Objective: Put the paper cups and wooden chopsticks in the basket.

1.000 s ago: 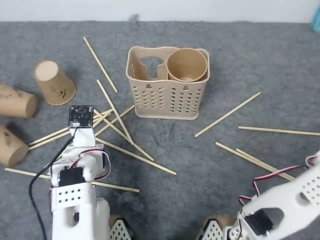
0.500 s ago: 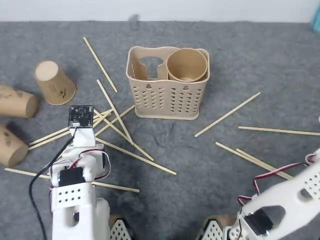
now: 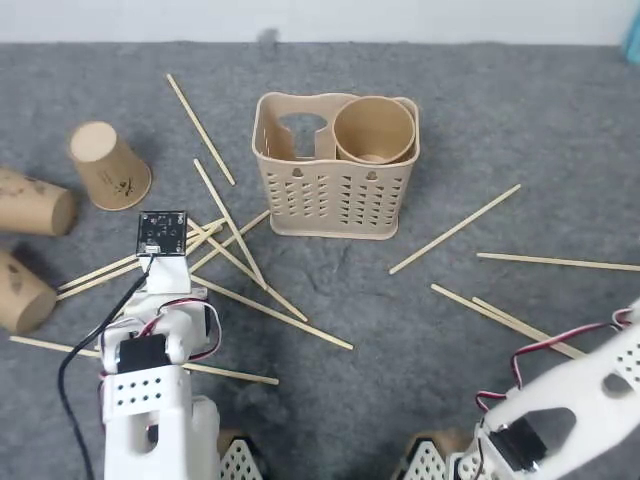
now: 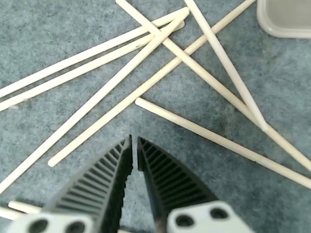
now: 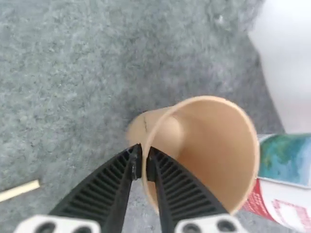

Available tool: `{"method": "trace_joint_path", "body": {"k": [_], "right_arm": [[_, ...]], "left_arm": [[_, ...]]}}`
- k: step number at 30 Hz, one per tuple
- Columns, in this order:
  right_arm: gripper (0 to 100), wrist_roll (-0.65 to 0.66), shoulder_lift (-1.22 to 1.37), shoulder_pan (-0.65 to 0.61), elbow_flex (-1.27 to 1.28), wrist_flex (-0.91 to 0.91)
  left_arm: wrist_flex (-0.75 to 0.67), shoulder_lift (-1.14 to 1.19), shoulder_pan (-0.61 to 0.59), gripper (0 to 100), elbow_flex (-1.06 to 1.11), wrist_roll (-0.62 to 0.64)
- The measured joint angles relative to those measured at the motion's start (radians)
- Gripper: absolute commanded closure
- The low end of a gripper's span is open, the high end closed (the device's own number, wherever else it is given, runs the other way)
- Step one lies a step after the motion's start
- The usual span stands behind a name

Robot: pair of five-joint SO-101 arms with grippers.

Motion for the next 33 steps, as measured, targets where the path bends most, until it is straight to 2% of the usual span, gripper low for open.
{"method": "trace_joint_path", "body": {"k": [12, 19, 23, 33], "right_arm": [[99.0, -0.071, -0.028, -0.041, -0.361, 0.520], [99.0, -0.130, -0.137, -0.094, -0.428, 0.557], [99.0, -0.149, -0.252, -0.107, -0.319, 0.557], [99.0, -0.152, -0.684, -0.212, 0.233, 0.557]], "left_arm": [[0.000, 0.000, 0.000, 99, 0.000, 0.000], [0.000, 0.000, 0.000, 99, 0.000, 0.000], [0.000, 0.000, 0.000, 99, 0.000, 0.000], [0.000, 0.000, 0.000, 99, 0.000, 0.000]]}}
